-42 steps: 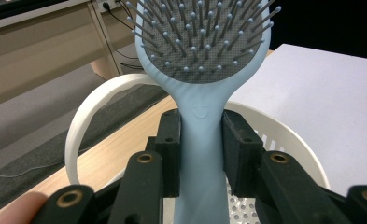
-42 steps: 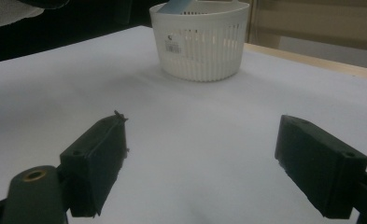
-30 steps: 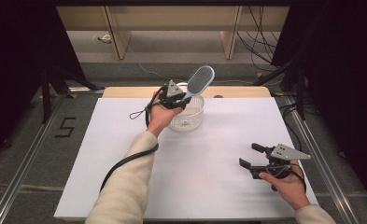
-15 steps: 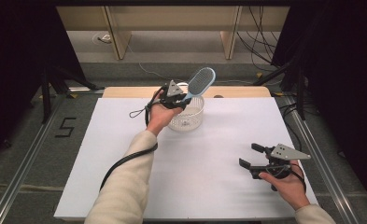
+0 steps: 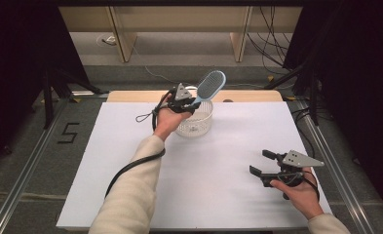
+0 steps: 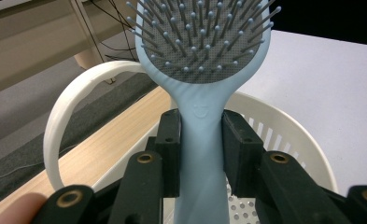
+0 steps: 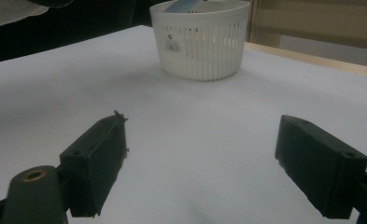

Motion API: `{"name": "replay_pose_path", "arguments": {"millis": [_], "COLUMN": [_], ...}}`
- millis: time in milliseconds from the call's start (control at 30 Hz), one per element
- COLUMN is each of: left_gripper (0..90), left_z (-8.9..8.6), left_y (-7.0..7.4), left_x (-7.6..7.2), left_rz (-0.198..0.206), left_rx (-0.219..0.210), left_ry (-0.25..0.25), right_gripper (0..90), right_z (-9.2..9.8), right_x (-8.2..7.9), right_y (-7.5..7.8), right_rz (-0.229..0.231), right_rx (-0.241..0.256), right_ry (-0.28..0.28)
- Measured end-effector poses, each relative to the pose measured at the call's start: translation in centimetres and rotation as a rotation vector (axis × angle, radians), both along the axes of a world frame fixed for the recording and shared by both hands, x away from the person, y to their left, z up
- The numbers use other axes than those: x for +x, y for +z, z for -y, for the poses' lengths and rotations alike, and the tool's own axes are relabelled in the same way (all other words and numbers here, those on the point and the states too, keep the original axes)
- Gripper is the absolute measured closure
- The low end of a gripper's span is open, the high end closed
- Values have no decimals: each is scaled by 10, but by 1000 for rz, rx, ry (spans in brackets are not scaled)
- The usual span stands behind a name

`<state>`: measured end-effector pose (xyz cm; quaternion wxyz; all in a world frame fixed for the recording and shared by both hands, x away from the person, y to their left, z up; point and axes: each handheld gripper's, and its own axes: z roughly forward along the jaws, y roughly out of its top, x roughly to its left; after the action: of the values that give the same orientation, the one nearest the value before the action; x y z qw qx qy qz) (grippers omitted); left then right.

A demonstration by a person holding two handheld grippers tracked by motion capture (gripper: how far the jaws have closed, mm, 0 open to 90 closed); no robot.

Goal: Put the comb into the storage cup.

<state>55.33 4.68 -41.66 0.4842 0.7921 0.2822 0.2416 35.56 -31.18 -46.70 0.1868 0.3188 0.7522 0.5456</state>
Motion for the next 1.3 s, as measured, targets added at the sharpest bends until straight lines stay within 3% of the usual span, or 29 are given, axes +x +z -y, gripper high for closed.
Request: {"name": "replay_pose_path", "arguments": {"millis": [1300], "left_gripper": [698], "left_z": [3], "left_y": [-11], "left_x": [3], "left_rz": [-25], "left_rx": [13], "left_ry": [-34], "right_gripper": [175], "right_z": [1], "right_x": [0], "right_y": [0], "right_rz": [0], "right_rx": [0], "right_ry": [-1]}}
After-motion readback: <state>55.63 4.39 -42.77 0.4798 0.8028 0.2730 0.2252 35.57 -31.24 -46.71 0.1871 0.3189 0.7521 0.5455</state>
